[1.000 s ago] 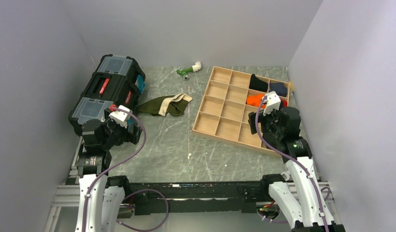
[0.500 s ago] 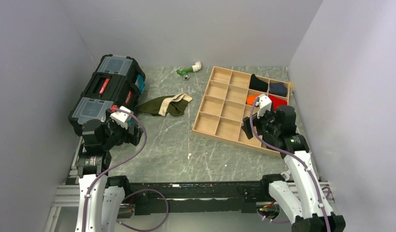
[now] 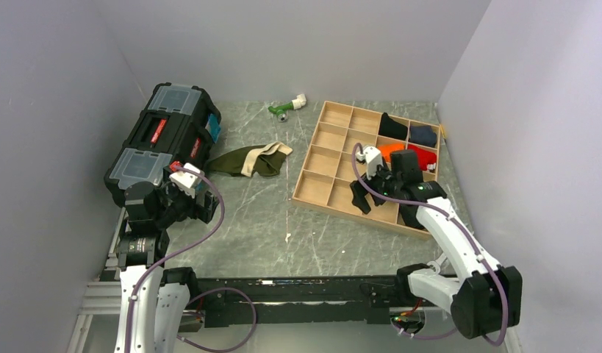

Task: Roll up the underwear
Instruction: Move the storage box to the center of the board, then pick up the underwear from the center of the board.

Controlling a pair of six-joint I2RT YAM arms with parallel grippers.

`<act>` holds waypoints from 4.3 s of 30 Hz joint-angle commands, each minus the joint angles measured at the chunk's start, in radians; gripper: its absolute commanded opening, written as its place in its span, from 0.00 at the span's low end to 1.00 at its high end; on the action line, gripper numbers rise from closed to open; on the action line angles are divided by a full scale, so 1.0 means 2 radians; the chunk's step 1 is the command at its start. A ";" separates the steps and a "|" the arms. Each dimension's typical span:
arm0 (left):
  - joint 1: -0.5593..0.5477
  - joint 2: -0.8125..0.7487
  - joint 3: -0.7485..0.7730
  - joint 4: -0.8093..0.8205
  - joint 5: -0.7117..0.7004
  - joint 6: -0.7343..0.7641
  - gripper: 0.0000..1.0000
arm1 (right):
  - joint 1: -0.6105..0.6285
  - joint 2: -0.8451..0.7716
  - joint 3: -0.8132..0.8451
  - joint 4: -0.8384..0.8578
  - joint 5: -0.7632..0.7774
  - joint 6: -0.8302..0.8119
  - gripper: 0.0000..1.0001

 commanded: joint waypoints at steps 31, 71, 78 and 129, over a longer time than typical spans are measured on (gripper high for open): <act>0.003 -0.005 0.013 0.001 0.034 0.018 0.99 | 0.000 0.276 0.121 0.051 0.159 0.030 0.58; 0.005 0.002 0.012 -0.001 0.039 0.022 0.99 | -0.142 0.449 0.287 -0.109 0.163 -0.224 0.13; 0.005 0.004 0.012 0.000 0.040 0.022 0.99 | -0.147 0.466 0.310 -0.121 0.169 -0.245 0.14; -0.240 0.453 0.191 0.027 -0.329 0.235 0.89 | -0.131 0.149 0.205 -0.109 -0.190 -0.054 0.81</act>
